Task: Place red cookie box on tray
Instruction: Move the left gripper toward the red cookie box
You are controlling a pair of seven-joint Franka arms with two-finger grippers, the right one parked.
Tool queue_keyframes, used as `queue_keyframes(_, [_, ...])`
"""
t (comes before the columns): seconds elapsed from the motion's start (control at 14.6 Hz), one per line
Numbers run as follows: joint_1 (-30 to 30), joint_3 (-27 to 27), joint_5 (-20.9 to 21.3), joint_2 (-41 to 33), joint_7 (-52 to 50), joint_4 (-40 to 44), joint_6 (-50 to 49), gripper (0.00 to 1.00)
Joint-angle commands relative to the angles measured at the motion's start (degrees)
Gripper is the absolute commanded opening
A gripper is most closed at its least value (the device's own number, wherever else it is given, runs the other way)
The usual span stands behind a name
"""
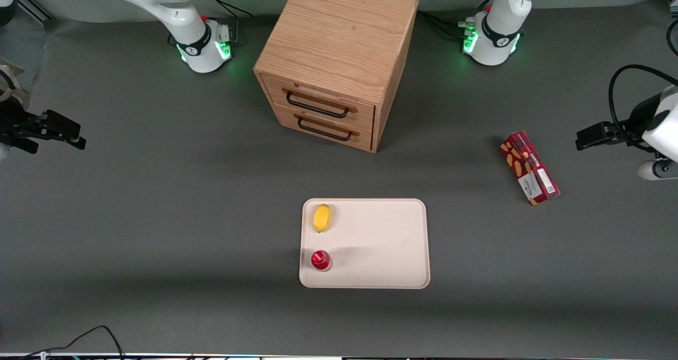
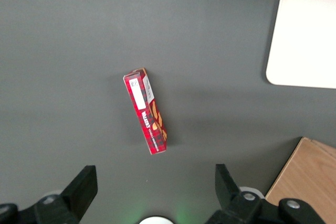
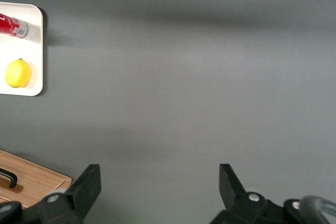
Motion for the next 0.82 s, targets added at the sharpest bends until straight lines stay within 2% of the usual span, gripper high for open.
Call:
queue_keyframes(0.0, [-0.7,-0.13,2.1,0.22,-0.23,-0.5,-0.68,1.0])
queue_keyframes(0.21, [0.09,0.65,2.1,-0.22,0.03,-7.07,4.66,1.0])
queue_keyframes(0.34, [0.36,3.28,1.14,-0.57,0.65,-11.74,9.06,1.0])
queue_keyframes(0.75, [0.62,5.84,1.22,-4.44,0.74,-35.27,34.96,1.0])
